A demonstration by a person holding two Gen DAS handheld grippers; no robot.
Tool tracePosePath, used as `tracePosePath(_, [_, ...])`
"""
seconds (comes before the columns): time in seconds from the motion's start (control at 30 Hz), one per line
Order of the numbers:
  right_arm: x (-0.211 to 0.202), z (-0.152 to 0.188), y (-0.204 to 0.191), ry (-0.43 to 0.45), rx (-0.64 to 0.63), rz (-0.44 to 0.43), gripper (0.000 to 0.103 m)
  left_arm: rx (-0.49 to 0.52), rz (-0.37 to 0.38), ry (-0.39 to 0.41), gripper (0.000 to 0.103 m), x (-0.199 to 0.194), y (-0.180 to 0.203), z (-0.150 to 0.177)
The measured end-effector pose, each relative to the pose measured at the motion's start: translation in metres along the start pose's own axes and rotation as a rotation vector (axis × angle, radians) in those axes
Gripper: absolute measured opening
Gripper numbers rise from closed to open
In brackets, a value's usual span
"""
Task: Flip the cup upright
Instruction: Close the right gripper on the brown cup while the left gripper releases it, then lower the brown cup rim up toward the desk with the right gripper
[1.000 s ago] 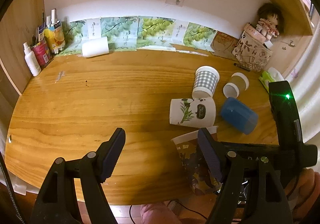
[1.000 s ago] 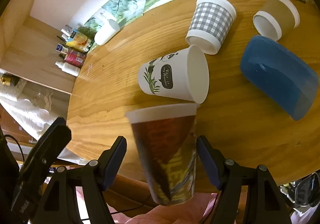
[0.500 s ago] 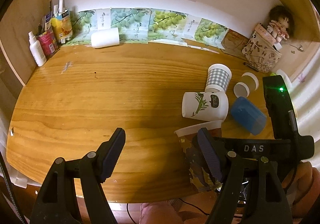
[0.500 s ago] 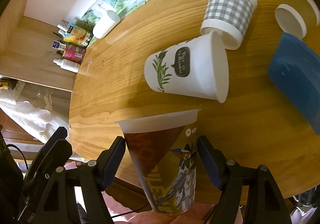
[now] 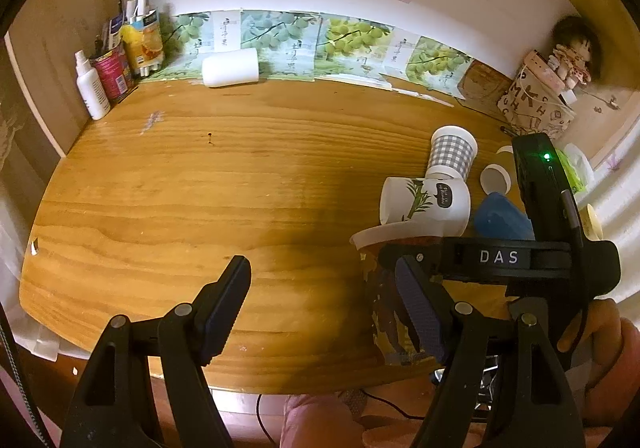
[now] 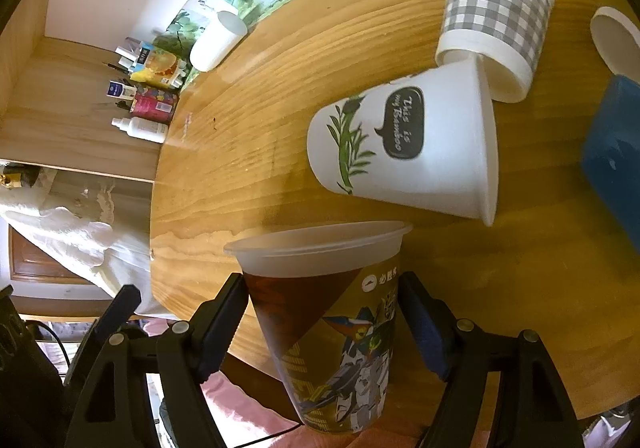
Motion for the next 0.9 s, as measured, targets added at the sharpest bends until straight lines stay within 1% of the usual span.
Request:
tracePosePath(0.23, [0.001,-0.001,-0.004,-0.003,-0.031,0.004,0.076,-0.015,-0.009,0.002,0.078,-0.003,-0.003,0.001])
tracePosePath(0.33, [-0.002,0.002,-0.006,0.003,-0.07,0.019,0.075,-0.014,-0.008,0.004,0.078,-0.003,-0.003,0.001])
tracePosePath(0.43, [-0.007,0.004,-0.01,0.028,-0.12,0.049,0.075,-0.015,-0.003,0.008,0.078,-0.005,-0.001,0.003])
tracePosePath(0.73, [-0.029,0.01,-0.019,0.144,-0.235,0.104,0.075,-0.019,0.011,0.025,0.078,-0.015,0.005,0.01])
tracePosePath(0.9, [-0.046,0.014,-0.022,0.24,-0.31,0.153,0.075,-0.017,0.009,0.032,0.078,-0.019,0.007,0.015])
Point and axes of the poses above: each gripper's, at about its wrist camera, not at the fingertips, and x roughly the way its jaws point, y to its right, z to its underside, the point moved 7 cm from there along x, roughly the way its jaws point, and after that the axes turned 14 degrees about -x, right-handed, at the moved point
